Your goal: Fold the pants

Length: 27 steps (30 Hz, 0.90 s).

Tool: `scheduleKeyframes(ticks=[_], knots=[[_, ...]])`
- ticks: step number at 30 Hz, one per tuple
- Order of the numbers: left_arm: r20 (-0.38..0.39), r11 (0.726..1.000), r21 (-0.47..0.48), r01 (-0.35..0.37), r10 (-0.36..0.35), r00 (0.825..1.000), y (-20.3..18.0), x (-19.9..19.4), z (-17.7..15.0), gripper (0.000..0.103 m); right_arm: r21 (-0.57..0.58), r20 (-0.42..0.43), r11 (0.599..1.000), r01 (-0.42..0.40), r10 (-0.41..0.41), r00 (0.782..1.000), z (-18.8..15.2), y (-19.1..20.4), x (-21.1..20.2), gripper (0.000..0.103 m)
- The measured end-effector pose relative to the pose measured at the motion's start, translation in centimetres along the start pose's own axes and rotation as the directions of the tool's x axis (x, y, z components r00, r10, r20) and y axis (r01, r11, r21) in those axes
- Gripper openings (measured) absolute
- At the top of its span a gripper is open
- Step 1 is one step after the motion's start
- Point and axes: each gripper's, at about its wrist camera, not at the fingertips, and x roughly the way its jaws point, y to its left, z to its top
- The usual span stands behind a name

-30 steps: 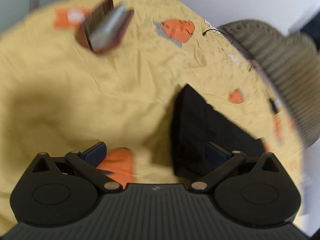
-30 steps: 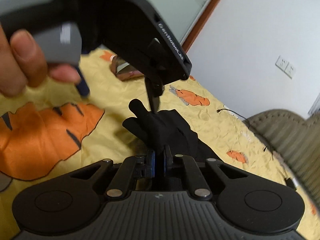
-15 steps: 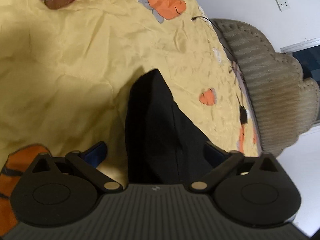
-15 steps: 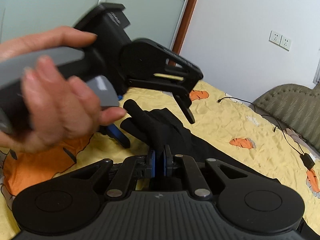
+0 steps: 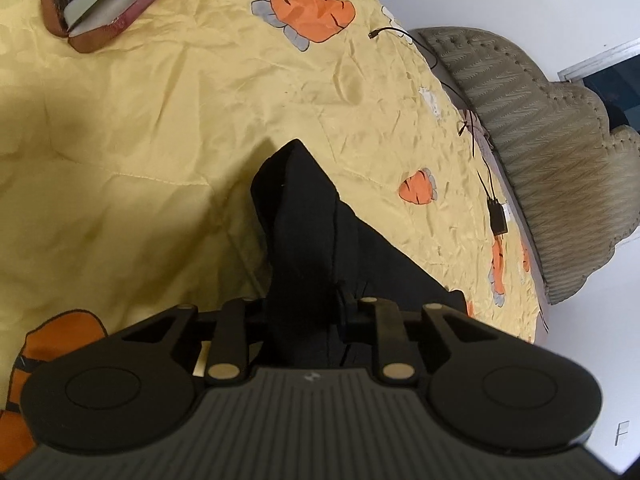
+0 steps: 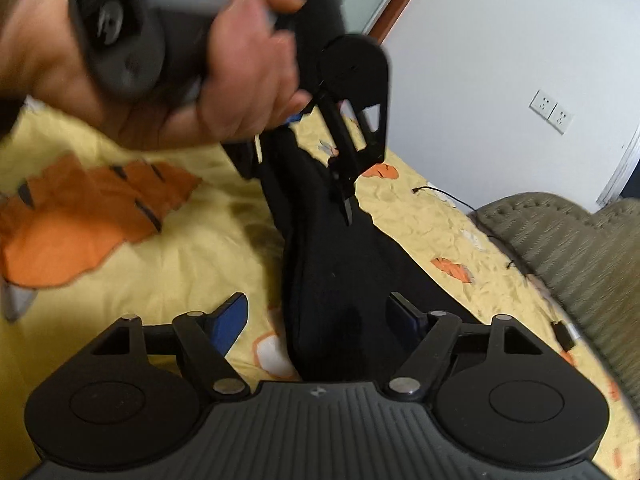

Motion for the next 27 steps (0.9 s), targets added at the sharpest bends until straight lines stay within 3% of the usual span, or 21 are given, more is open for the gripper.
scheduleKeyframes(ticks=[3,5,7,8,10,20,27], knots=[[-0.005,1.000,-0.016,0.016,-0.016,1.000,-0.3,-0.6,0.0,0.021,-0.038,0.010,0.997,0.061,-0.060,0.998,0.4,0.6,1.0,0.073],[-0.010,0.999,-0.023,0.025,-0.025,1.000,-0.5,-1.0,0.2,0.021,-0.038,0.014,0.996,0.084,-0.083,0.996,0.6,0.2,1.7,0.058],[-0.005,1.000,-0.011,0.027,-0.027,1.000,-1.1,-1.4,0.3,0.020,-0.032,0.003,0.996,0.078,-0.078,0.997,0.6,-0.1,2.0,0.032],[-0.003,1.000,-0.001,0.024,-0.024,1.000,-1.4,-1.5,0.3,0.020,-0.023,0.003,0.997,0.071,-0.071,0.997,0.5,-0.3,2.0,0.029],[0.006,1.000,0.028,0.010,-0.010,1.000,-2.3,-1.8,0.1,0.019,0.002,0.011,0.998,0.055,-0.055,0.998,0.4,-0.5,1.7,0.014],[0.061,0.990,0.139,-0.013,0.005,0.998,-7.0,-3.8,-1.6,0.017,0.202,0.081,0.979,0.017,-0.034,0.996,0.0,-4.2,-1.8,0.009],[0.093,0.969,0.242,-0.044,0.022,0.995,-12.0,-5.1,-3.8,0.017,0.298,0.121,0.954,0.009,-0.047,0.992,-1.0,-7.1,-3.9,0.009]])
